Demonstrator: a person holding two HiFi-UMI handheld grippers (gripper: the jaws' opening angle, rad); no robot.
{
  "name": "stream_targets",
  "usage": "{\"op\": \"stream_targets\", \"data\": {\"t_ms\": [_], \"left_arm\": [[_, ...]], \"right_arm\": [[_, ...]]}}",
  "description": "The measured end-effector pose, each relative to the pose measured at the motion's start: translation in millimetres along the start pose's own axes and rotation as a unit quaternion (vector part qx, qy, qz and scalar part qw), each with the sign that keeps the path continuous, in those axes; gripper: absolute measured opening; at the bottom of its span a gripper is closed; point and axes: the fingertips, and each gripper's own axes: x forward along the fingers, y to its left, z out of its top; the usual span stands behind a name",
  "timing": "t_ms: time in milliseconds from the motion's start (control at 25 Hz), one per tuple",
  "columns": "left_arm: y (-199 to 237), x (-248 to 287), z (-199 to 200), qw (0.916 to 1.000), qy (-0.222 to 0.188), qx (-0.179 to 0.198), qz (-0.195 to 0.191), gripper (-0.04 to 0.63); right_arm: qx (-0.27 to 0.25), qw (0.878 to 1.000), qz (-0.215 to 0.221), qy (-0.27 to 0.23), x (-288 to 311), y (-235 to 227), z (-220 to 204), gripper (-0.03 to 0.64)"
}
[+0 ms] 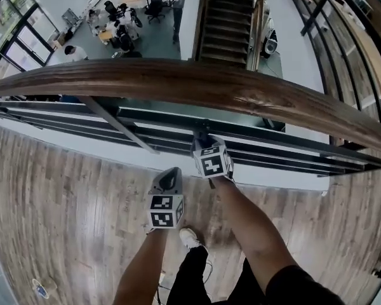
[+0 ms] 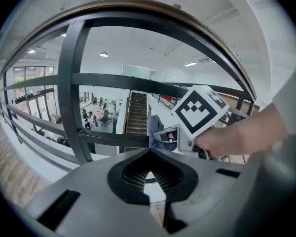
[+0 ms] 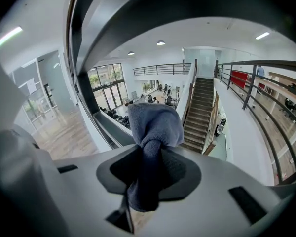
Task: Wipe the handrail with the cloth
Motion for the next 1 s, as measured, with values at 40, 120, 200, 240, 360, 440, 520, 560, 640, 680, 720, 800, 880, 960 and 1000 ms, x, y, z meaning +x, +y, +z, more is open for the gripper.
{"op": "stream_targets", "data": {"t_ms": [40,120,200,240,360,440,520,560,640,680,720,800,880,960,1000], "left_arm": [[-11,5,1,1.0,0.001,0.003,-0.006,0.003],[-35,13,6,0.9997,0.003,0.016,-0.018,0.003],[-58,20,10,0.999,0.006,0.03,-0.031,0.003],[-70,23,11,0.9986,0.008,0.035,-0.037,0.003],[-104,32,16,0.9975,0.014,0.045,-0.052,0.003],[-127,37,15,0.9968,0.017,0.05,-0.06,0.003],[-150,43,14,0.996,0.02,0.054,-0.069,0.003],[-162,46,13,0.9954,0.022,0.056,-0.074,0.003],[-184,52,10,0.9944,0.025,0.06,-0.083,0.003],[-195,56,9,0.994,0.027,0.062,-0.086,0.003],[-205,59,8,0.9936,0.03,0.063,-0.089,0.003],[-227,63,7,0.993,0.032,0.063,-0.095,0.003],[-248,67,8,0.9918,0.033,0.066,-0.105,0.003],[-267,72,9,0.9902,0.034,0.071,-0.115,0.003],[-276,74,9,0.9895,0.034,0.074,-0.12,0.003]], "right_arm": [[0.003,1.0,-0.004,0.0,-6,-11,-5,0.106],[0.005,1.0,-0.014,-0.003,-18,-34,-14,0.106],[0.011,1.0,-0.024,-0.005,-32,-57,-22,0.107],[0.016,0.999,-0.029,-0.005,-39,-68,-26,0.106],[0.034,0.999,-0.038,0.002,-61,-104,-41,0.106],[0.042,0.998,-0.042,0.005,-75,-126,-51,0.107],[0.048,0.998,-0.048,0.008,-89,-149,-61,0.107],[0.051,0.997,-0.051,0.009,-95,-161,-66,0.107],[0.059,0.996,-0.059,0.011,-107,-183,-77,0.107],[0.063,0.996,-0.064,0.012,-113,-194,-82,0.107],[0.066,0.995,-0.067,0.012,-119,-205,-87,0.107],[0.07,0.995,-0.073,0.012,-132,-225,-97,0.107],[0.074,0.994,-0.081,0.012,-145,-246,-107,0.107],[0.08,0.993,-0.091,0.013,-158,-267,-116,0.107],[0.083,0.992,-0.094,0.014,-164,-277,-120,0.107]]}}
